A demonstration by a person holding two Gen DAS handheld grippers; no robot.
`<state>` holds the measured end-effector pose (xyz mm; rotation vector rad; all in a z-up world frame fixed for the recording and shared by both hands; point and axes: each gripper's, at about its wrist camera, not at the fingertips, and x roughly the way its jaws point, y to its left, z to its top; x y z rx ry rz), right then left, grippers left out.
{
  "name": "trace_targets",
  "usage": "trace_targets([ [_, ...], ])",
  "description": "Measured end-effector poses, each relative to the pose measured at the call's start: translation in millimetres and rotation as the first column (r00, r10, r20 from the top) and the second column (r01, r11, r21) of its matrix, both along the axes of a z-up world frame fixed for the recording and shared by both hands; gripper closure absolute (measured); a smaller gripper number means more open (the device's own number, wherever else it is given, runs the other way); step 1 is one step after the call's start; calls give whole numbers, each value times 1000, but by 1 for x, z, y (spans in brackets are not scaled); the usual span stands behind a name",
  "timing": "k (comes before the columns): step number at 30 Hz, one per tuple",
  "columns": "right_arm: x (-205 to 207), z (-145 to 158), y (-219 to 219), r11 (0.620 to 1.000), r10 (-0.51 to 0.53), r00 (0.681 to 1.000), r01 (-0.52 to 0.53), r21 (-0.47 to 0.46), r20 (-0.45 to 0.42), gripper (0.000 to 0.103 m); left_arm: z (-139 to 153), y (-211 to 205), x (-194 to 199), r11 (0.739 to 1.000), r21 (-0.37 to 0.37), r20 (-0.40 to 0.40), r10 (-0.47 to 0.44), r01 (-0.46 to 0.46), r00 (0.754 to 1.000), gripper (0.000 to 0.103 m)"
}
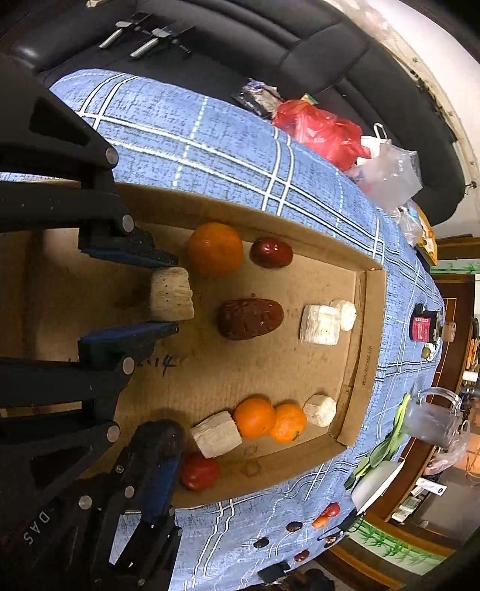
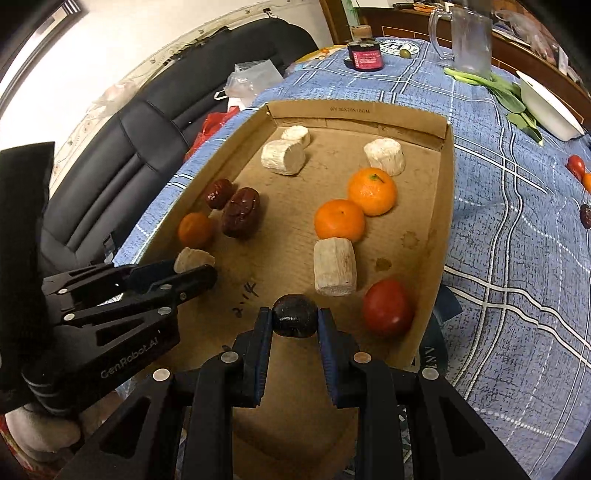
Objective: Organize fruits
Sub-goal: 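Lower the date and cylinder into the tray and open both grippers, then withdraw both grippers toward the last dates on the table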
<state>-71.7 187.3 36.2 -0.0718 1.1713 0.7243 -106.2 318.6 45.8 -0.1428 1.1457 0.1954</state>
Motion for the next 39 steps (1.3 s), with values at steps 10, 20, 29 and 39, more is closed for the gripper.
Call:
trace_targets([
  [10, 3, -4, 1, 1000, -21, 1000, 21, 7, -19, 74, 11, 2, 3, 1000, 26, 32, -2, 2, 999, 62],
  [20, 2, 6, -4, 999, -43, 999, 43, 31, -5, 58, 18, -2, 4, 999, 47, 44, -7, 5, 999, 55],
  [29, 2, 9, -15, 996, -85, 996, 85, 41, -6, 57, 24, -9, 7, 992, 123, 53, -24, 17, 998, 50],
  [39, 4, 16, -41, 987, -144, 990, 144, 77, -3, 55, 30, -36, 23, 984, 164, 54, -86, 76, 995, 49],
])
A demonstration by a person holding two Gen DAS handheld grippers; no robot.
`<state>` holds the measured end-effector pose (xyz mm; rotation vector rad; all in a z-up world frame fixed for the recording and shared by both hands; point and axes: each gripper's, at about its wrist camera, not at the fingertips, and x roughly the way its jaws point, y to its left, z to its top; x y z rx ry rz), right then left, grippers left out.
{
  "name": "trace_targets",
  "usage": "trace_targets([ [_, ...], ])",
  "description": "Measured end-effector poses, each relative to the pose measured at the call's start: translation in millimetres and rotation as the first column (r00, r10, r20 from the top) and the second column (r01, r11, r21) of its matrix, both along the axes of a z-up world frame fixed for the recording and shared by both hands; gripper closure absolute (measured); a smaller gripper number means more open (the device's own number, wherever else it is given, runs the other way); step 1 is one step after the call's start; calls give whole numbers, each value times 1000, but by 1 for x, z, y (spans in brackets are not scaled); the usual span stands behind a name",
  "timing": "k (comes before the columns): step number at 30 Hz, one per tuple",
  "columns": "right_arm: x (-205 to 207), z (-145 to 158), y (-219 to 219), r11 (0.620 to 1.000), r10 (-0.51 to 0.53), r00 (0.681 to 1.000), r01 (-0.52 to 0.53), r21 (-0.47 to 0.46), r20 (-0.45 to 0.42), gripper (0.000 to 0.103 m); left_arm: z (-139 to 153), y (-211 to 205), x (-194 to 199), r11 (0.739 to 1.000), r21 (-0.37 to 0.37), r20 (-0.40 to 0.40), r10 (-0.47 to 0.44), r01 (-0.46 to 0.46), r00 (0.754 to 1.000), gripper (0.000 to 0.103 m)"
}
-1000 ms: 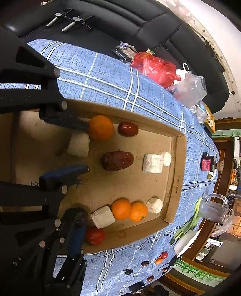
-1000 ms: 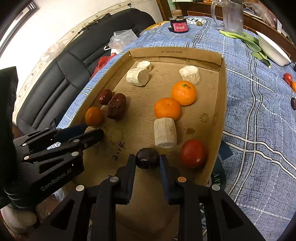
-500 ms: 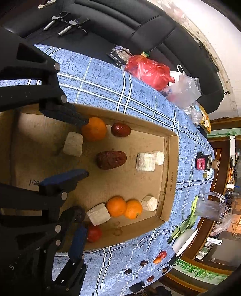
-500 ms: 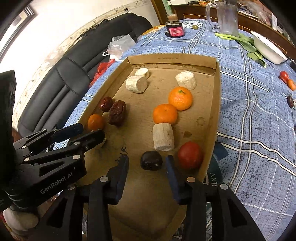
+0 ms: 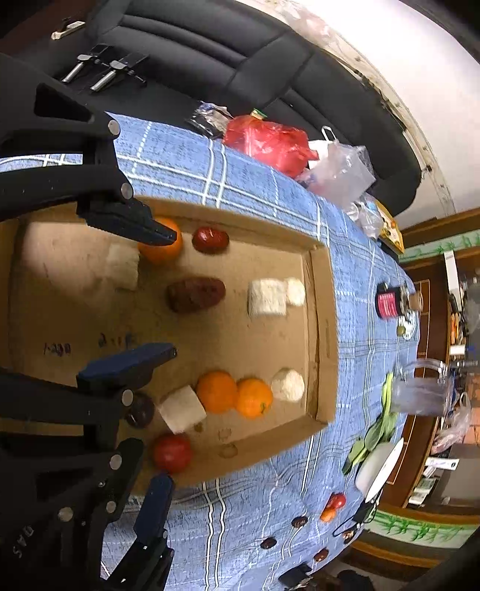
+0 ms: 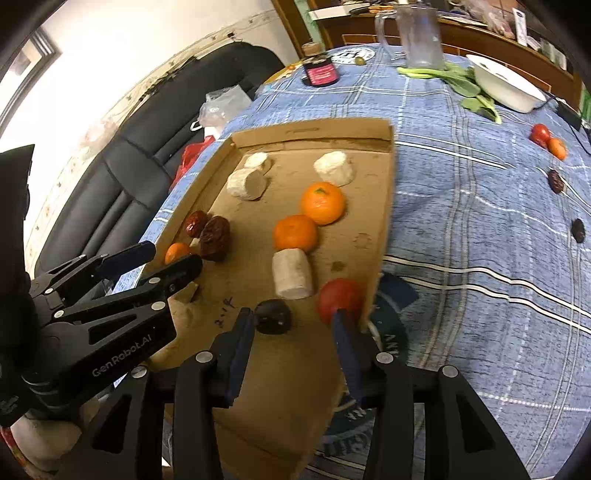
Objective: Organize fruits
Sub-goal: 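Withdraw both grippers toward the last dates on the table, then grasp a dark date with the right gripper while the left grasps another date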
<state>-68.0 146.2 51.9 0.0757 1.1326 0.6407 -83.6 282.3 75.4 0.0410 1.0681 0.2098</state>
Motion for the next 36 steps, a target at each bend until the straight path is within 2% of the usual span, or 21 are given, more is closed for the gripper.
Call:
trace_targets([
  [6, -3, 20, -31, 999, -26, 999, 25, 23, 48, 54, 9, -21, 11, 998, -39, 29, -40, 41, 999, 49],
  [10, 7, 25, -80, 993, -115, 992, 113, 43, 45, 48, 17, -40, 22, 994, -78, 45, -73, 76, 996, 47],
  [13, 22, 19, -124, 980, -201, 979, 200, 17, 30, 48, 21, -58, 31, 990, -94, 51, -100, 105, 994, 44],
  [17, 48, 12, -180, 953, -298, 954, 300, -38, 43, 49, 22, -89, 57, 975, -157, 47, -151, 156, 987, 44],
  [20, 72, 10, -212, 932, -348, 934, 354, -74, 79, 49, 17, -111, 86, 951, -246, 47, -182, 188, 982, 44],
  [24, 107, 4, -228, 923, -364, 924, 374, -92, 115, 49, 3, -136, 130, 920, -337, 41, -200, 202, 979, 44],
  [28, 128, -13, -223, 930, -330, 934, 347, -126, 137, 50, -11, -155, 161, 911, -369, 20, -191, 185, 981, 45],
  [32, 138, -27, -220, 937, -294, 944, 316, -149, 150, 68, -22, -172, 179, 887, -423, 10, -200, 185, 980, 52],
  [34, 141, -32, -220, 943, -281, 951, 299, -143, 131, 82, -26, -183, 186, 874, -443, 11, -216, 198, 976, 55],
  [36, 136, -31, -228, 944, -291, 949, 306, -122, 124, 82, -30, -197, 193, 853, -469, 16, -251, 229, 968, 62],
])
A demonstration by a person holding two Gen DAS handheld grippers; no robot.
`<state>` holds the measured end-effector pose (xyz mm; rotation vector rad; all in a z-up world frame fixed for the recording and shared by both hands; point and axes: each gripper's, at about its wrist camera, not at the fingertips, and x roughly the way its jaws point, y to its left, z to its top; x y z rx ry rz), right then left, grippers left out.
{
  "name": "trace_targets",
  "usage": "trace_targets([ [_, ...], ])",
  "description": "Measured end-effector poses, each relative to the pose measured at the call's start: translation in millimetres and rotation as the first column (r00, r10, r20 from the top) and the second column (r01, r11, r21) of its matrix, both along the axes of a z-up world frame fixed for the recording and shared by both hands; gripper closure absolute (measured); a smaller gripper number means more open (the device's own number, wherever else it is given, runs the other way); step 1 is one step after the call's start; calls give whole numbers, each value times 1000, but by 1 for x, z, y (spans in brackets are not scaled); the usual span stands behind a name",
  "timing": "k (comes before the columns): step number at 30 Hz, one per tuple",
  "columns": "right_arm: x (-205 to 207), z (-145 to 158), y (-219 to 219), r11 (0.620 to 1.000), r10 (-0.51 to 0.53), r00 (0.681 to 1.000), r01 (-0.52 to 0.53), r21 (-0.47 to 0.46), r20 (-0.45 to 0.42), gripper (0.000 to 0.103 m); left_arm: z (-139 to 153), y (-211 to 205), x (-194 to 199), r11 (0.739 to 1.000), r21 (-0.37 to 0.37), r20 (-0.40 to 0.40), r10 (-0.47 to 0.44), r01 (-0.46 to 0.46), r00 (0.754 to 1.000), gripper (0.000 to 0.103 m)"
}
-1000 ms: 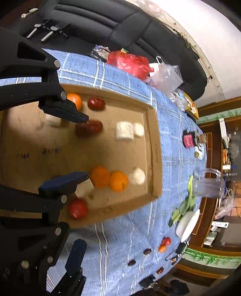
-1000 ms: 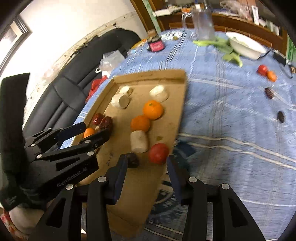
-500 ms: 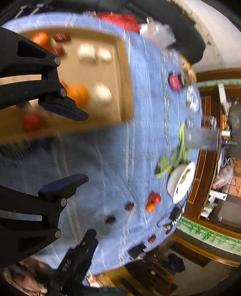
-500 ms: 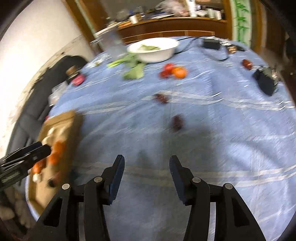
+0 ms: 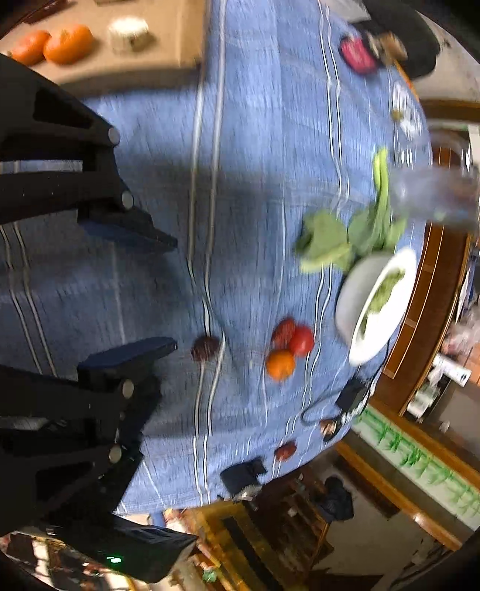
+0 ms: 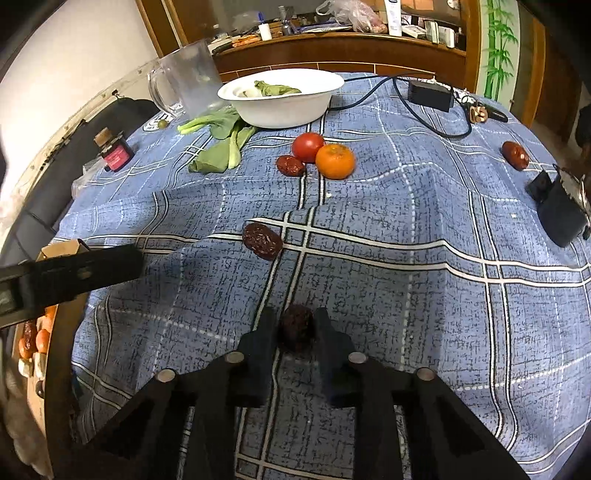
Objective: Organize fruits
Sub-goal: 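Grasp a dark date with the right gripper while the left grasps another date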
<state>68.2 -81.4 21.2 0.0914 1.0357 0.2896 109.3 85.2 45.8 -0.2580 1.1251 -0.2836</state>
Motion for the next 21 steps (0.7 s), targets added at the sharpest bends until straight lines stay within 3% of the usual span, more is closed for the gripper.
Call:
trace_targets([
  [6, -15, 8, -26, 997, -43, 999, 44, 61, -11, 82, -5, -42, 17, 996, 6, 32, -90, 90, 995, 63],
  [13, -20, 12, -35, 992, -69, 997, 71, 103, -21, 82, -27, -71, 34, 980, 131, -8, -148, 148, 989, 63],
  [15, -22, 14, -35, 992, -70, 997, 71, 105, -16, 81, -27, -75, 29, 970, 178, 10, -167, 163, 986, 79],
  [21, -29, 24, -32, 992, -69, 998, 69, 103, -6, 81, -14, -63, 11, 975, 164, 46, -160, 150, 986, 79],
])
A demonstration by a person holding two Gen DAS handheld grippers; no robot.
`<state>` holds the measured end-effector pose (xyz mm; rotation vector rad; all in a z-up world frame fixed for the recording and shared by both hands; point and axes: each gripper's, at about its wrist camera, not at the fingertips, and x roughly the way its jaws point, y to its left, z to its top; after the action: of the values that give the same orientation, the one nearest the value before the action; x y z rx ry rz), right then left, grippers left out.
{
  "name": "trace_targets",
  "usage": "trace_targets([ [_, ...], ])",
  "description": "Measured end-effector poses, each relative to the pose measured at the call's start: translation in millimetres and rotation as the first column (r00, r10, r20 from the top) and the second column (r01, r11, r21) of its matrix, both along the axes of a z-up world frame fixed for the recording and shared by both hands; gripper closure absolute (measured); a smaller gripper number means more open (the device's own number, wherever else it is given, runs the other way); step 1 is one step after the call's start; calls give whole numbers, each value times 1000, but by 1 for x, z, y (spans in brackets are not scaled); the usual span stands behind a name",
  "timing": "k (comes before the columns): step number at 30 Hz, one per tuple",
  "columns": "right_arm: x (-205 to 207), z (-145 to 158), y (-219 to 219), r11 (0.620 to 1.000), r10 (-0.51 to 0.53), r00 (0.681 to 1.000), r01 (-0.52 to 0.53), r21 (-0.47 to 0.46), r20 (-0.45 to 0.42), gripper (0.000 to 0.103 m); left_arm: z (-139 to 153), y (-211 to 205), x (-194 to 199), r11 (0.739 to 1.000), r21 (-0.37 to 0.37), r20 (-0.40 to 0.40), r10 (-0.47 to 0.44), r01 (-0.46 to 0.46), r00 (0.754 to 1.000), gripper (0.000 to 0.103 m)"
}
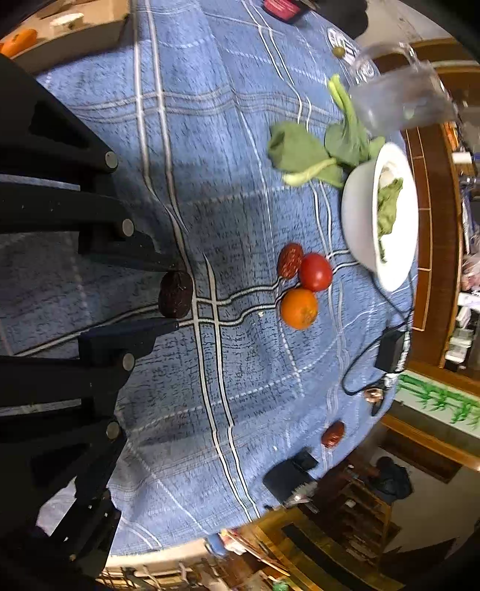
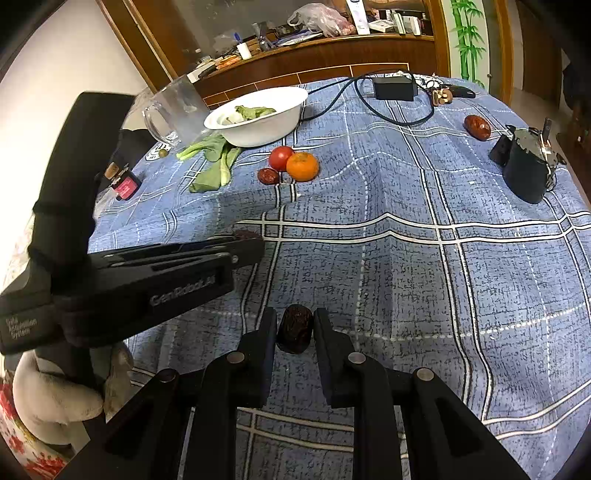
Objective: Organize fruits
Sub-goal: 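Grasp a dark date with the right gripper while the left grasps another date, then lower both dates into the tray and open both grippers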
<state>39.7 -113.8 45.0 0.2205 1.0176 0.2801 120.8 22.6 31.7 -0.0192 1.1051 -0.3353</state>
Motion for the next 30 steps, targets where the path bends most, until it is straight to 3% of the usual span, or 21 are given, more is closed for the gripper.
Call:
trace_targets([
  [7, -21, 19, 21, 1000, 23, 1000, -23, 5, 9, 81, 39, 48, -41, 995, -76, 40, 70, -67, 997, 79],
  [14, -48, 41, 85, 990, 126, 992, -127, 59, 22, 81, 61, 144, -109, 966, -131, 21, 227, -223, 974, 79],
  [16, -51, 44, 108, 982, 165, 986, -166, 84, 17, 81, 63, 173, -132, 955, -116, 23, 276, -272, 961, 79],
  [21, -71, 53, 179, 943, 310, 951, -310, 120, 22, 81, 56, 246, -187, 918, -40, -8, 394, -394, 919, 78],
  [26, -101, 47, 249, 877, 472, 881, -471, 97, 13, 80, 33, 295, -225, 886, 21, -71, 463, -463, 883, 78],
  [30, -121, 34, 280, 842, 536, 844, -534, 71, -12, 80, 25, 305, -242, 895, 58, -77, 445, -442, 892, 78],
])
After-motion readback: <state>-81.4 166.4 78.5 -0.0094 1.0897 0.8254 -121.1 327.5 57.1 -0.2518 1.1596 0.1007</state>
